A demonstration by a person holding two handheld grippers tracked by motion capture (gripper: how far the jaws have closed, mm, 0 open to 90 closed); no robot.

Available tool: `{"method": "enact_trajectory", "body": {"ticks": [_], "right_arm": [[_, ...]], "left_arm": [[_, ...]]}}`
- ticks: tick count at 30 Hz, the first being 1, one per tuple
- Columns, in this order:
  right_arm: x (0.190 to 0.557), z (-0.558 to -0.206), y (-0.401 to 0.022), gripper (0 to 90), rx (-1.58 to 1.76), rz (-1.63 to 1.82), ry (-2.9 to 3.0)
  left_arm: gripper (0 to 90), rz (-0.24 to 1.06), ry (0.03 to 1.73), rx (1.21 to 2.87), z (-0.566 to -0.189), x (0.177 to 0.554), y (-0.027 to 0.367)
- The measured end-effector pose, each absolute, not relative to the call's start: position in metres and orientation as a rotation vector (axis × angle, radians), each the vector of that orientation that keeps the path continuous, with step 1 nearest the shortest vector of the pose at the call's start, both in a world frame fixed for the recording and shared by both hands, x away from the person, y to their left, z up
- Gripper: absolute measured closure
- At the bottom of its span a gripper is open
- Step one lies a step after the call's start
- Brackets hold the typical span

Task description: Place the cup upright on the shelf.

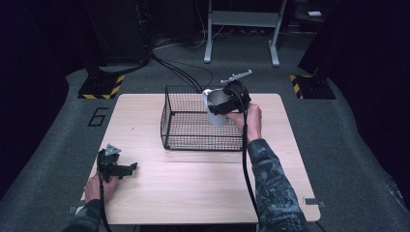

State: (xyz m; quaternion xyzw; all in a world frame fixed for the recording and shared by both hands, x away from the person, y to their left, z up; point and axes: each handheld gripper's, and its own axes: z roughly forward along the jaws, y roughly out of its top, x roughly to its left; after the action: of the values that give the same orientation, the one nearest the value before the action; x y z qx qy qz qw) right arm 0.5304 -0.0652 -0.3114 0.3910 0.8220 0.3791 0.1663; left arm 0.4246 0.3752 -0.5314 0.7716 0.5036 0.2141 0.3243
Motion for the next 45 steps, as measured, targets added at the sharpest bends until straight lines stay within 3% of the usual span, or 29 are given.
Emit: {"method": "enact_trajectory", "body": {"ticks": [45], "right_arm": [[0.583,-0.385,-0.03,6.5,1.299,0.93,2.42]], "left_arm": [[0.2,0.567,1.327,2.006,-0.532,0.425,0.374]]}}
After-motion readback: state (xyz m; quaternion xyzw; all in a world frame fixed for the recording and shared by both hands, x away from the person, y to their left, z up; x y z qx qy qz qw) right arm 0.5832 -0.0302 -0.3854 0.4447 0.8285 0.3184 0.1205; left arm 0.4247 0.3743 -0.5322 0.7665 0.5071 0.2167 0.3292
